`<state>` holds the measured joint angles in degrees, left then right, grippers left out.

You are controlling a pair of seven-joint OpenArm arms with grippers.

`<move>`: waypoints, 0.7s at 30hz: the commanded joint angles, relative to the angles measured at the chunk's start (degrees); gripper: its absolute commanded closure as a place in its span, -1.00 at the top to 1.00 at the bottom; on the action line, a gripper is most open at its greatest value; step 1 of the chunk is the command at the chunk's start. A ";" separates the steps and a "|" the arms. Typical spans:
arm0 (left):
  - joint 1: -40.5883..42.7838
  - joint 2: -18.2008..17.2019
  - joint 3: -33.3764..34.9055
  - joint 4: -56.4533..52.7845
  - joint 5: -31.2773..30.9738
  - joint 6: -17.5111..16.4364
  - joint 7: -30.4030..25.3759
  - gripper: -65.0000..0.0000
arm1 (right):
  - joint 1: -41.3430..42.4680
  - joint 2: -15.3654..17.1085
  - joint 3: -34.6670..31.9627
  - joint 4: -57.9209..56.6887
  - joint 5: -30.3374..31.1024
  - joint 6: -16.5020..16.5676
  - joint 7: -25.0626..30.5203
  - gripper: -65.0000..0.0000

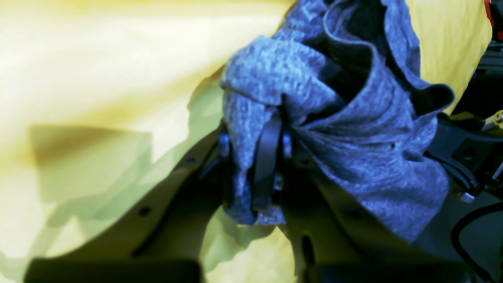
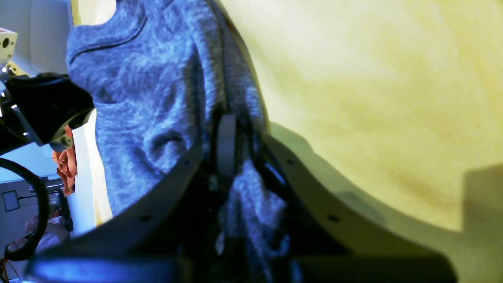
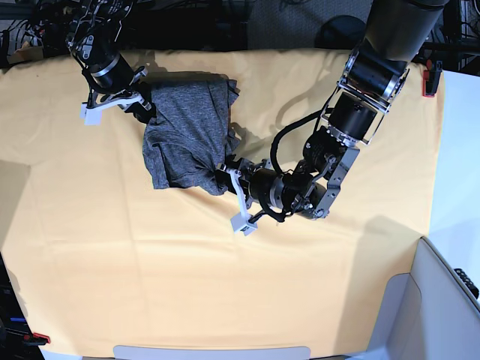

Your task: Fold the T-shirt properly

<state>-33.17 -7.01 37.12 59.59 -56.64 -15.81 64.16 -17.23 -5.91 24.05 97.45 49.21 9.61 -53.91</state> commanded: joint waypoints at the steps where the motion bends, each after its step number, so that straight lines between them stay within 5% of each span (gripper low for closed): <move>1: -2.30 0.19 -0.42 0.85 -1.07 -0.05 -1.44 -1.00 | -1.01 -1.34 -0.62 -1.49 -1.43 -2.62 -5.56 -0.90; 12: -2.30 0.37 -0.51 0.85 -1.07 -0.05 -1.44 -1.00 | 0.84 -1.16 -0.98 -2.99 -1.52 -2.62 -5.83 -0.87; 17: -2.04 0.37 -0.51 0.85 -1.07 -0.05 -1.44 -0.97 | 0.93 0.59 -3.09 -6.33 -1.25 -2.62 -5.91 -0.36; 21: -2.13 0.10 -0.51 0.85 -1.07 -0.05 -1.35 -0.60 | 0.93 1.30 -4.14 -5.98 -1.08 -2.62 -5.91 -0.08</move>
<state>-33.47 -6.98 37.12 59.59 -56.51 -15.59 63.99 -14.76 -3.27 21.39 94.17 51.59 10.85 -52.77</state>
